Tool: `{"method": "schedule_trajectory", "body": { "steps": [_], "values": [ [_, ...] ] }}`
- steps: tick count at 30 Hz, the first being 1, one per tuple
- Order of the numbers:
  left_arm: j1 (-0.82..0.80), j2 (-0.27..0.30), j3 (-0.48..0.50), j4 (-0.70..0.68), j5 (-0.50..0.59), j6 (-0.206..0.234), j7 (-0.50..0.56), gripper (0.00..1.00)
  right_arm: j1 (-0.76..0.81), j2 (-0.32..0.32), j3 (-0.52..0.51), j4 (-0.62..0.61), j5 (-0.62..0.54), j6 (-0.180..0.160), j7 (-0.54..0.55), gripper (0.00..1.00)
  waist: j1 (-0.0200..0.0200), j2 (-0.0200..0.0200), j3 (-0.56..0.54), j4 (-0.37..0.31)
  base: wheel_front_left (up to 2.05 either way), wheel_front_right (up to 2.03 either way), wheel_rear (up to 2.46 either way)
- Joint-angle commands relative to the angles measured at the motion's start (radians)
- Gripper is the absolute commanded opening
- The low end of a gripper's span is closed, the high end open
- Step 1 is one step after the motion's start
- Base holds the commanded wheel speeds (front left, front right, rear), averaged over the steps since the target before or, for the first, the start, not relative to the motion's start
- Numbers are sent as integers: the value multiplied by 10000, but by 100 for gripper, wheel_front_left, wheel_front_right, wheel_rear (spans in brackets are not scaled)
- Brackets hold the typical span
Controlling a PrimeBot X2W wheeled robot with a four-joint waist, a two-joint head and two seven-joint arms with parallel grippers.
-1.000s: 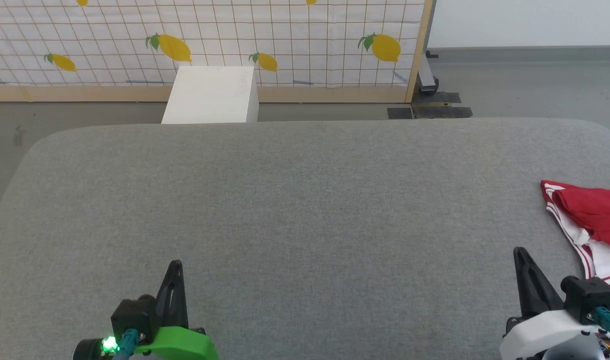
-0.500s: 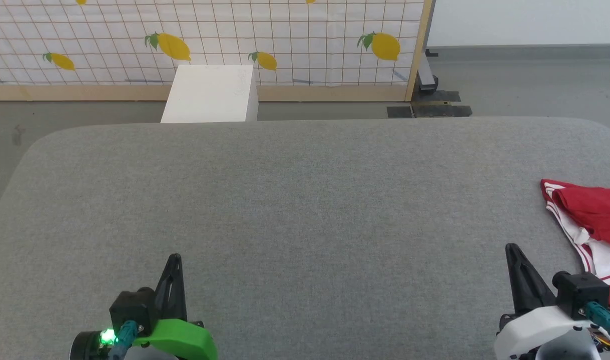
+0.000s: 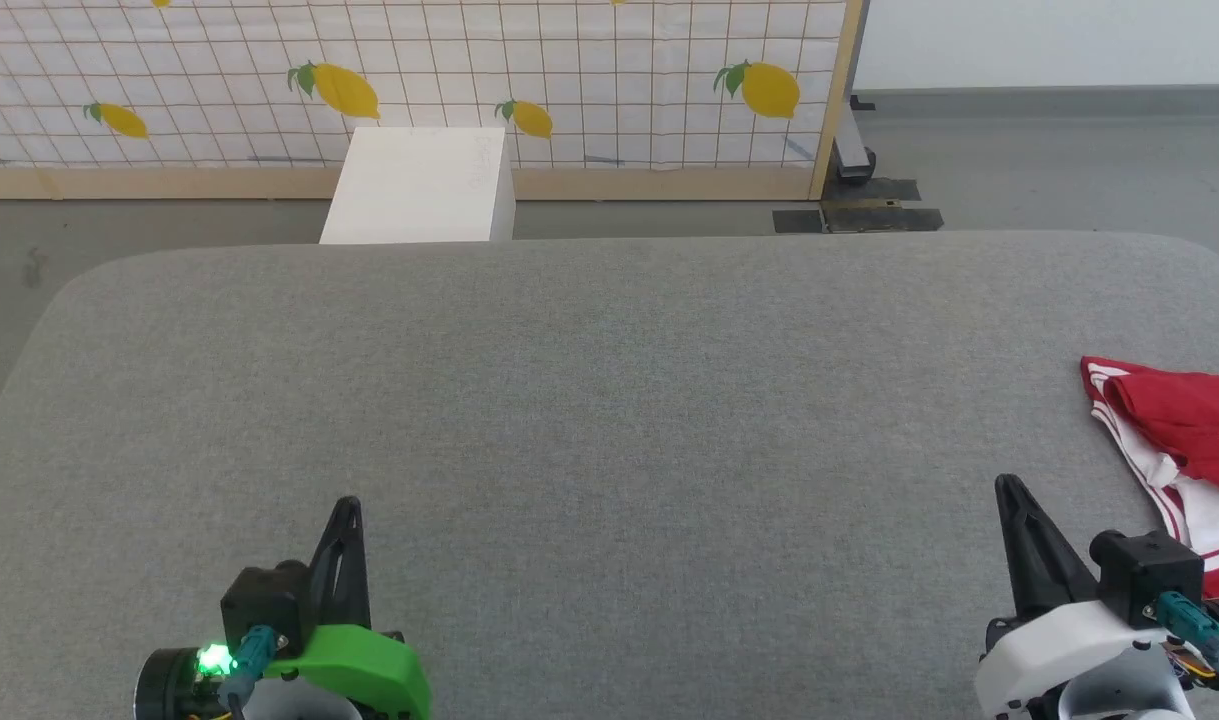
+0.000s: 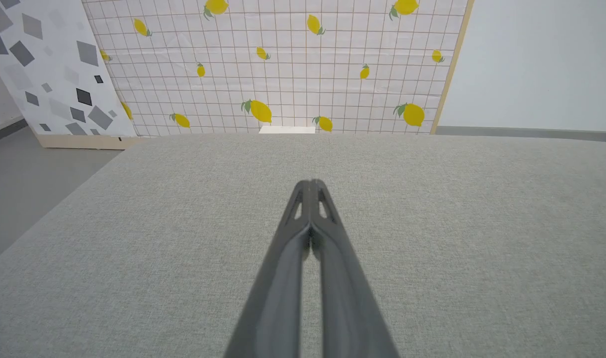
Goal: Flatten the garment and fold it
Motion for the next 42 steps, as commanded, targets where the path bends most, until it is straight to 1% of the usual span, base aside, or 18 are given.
{"method": "schedule_trajectory", "body": {
  "steps": [1,42],
  "values": [
    [-197,-97,79,-57,158,-114,68,0,-188,10,53,-57,-121,-10,37,0,0,0,3,-1,0,0,0],
    [-595,-647,968,-149,1288,-990,898,0,-560,16,675,-274,-301,-14,380,0,0,0,88,-31,0,0,0]
  ]
}}
